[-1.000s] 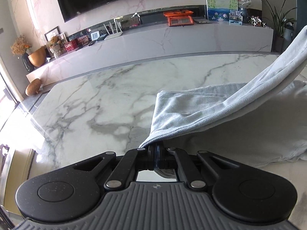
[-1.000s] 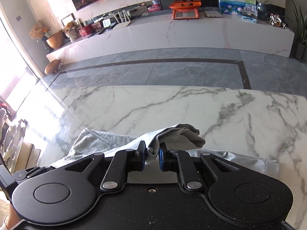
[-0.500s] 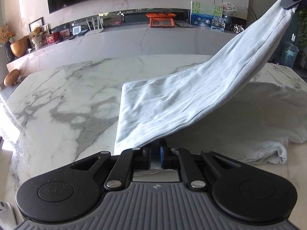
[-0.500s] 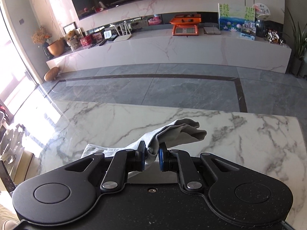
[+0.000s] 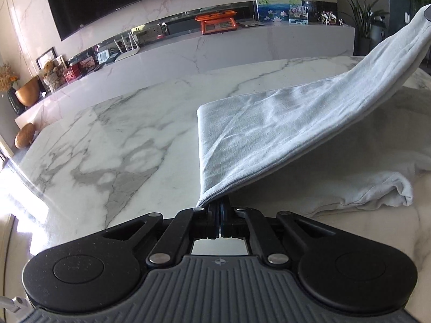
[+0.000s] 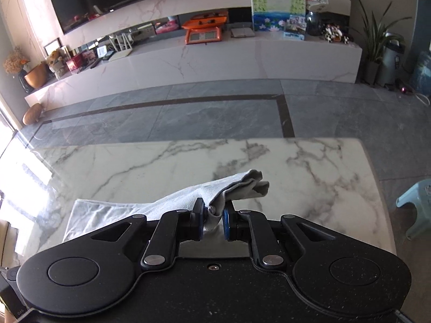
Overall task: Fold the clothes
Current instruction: 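Lower the held end onto the folded stack with the right gripper, then press the laid end flat with the right gripper while the left gripper holds the stack edge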
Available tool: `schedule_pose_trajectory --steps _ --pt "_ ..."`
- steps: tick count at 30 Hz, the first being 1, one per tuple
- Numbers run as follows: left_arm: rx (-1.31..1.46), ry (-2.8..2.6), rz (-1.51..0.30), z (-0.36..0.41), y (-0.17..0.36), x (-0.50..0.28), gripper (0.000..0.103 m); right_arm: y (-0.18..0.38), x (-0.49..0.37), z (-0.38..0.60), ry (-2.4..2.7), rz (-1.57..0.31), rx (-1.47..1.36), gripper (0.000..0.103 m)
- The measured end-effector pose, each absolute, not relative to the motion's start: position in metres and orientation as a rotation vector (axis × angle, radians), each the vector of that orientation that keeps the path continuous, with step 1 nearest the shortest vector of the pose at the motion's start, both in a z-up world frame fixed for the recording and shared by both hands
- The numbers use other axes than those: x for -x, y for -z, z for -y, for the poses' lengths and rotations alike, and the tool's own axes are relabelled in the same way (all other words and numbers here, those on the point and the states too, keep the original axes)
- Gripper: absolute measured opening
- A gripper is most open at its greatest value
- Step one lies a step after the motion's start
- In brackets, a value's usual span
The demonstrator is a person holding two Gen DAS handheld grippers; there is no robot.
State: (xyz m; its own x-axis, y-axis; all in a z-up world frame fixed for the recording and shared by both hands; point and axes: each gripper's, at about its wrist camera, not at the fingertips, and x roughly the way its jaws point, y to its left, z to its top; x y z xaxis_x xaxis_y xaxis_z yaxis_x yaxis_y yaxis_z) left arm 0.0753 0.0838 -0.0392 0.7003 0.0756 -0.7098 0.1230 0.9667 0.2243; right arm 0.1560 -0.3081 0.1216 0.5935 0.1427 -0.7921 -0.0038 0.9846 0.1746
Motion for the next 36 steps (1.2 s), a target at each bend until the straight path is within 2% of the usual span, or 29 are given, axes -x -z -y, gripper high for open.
schedule_pose_trajectory --steps 6,10,16,21,23,32,34,35,36 --pt "-0.311 0.025 -0.809 -0.078 0.040 -0.075 0.002 -0.042 -0.133 0.334 -0.065 -1.071 -0.246 0.011" --pt "-0.330 0.024 -0.814 -0.078 0.040 -0.075 0.002 -0.010 -0.119 0.344 -0.075 -1.117 -0.338 0.012" --pt "-0.354 0.023 -0.806 -0.074 0.040 -0.075 0.002 0.002 -0.112 0.360 -0.118 -1.123 -0.443 0.019" --pt "-0.334 0.060 -0.758 -0.073 0.038 -0.069 0.015 0.004 -0.116 0.380 -0.105 -1.102 -0.587 0.029" --pt "-0.300 0.081 -0.752 -0.073 0.036 -0.067 0.015 0.007 -0.118 0.386 -0.097 -1.098 -0.642 0.030" --pt "-0.252 0.110 -0.781 -0.074 0.038 -0.071 0.016 0.012 -0.131 0.393 -0.089 -1.098 -0.765 0.030" --pt "-0.247 0.107 -0.788 -0.074 0.038 -0.073 0.016 0.008 -0.132 0.391 -0.097 -1.096 -0.743 0.024" --pt "-0.246 0.104 -0.791 -0.074 0.037 -0.073 0.016 0.007 -0.132 0.390 -0.101 -1.095 -0.732 0.018" --pt "-0.245 0.099 -0.795 -0.075 0.037 -0.073 0.016 0.003 -0.132 0.389 -0.106 -1.089 -0.718 0.017"
